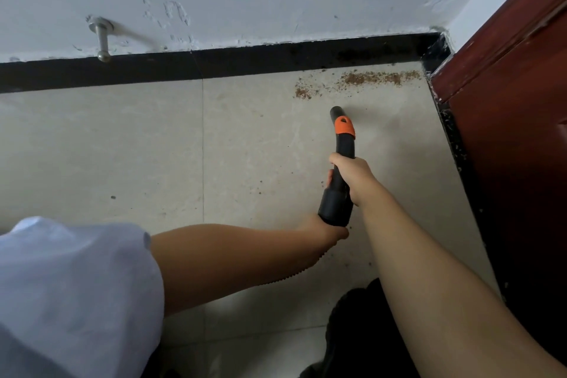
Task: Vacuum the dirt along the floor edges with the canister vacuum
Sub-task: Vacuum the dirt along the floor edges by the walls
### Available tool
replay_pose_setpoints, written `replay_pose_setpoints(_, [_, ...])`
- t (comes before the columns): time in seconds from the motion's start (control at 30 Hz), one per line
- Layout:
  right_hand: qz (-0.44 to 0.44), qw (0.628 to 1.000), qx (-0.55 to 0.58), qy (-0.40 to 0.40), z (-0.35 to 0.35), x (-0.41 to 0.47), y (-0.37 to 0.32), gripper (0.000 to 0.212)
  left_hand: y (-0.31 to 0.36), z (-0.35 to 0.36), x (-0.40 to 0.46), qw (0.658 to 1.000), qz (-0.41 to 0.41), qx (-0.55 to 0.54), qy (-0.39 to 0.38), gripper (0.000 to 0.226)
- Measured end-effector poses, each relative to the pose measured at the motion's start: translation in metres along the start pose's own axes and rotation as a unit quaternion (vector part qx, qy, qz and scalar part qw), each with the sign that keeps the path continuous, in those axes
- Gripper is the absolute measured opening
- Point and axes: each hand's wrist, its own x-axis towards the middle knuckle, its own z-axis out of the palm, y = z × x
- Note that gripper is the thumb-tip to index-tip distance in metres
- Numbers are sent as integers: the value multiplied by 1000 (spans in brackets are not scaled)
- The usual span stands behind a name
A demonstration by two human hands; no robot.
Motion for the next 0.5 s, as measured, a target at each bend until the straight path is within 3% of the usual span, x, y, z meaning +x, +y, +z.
replay_pose_setpoints(0.2, [15, 995, 82, 60, -55, 14, -7, 11, 27, 29, 8, 998, 13, 46, -48, 20])
replay_pose_setpoints(0.5, [3, 998, 56, -21, -15, 22, -34, 14, 48, 4, 4, 1000, -2, 24, 10, 14])
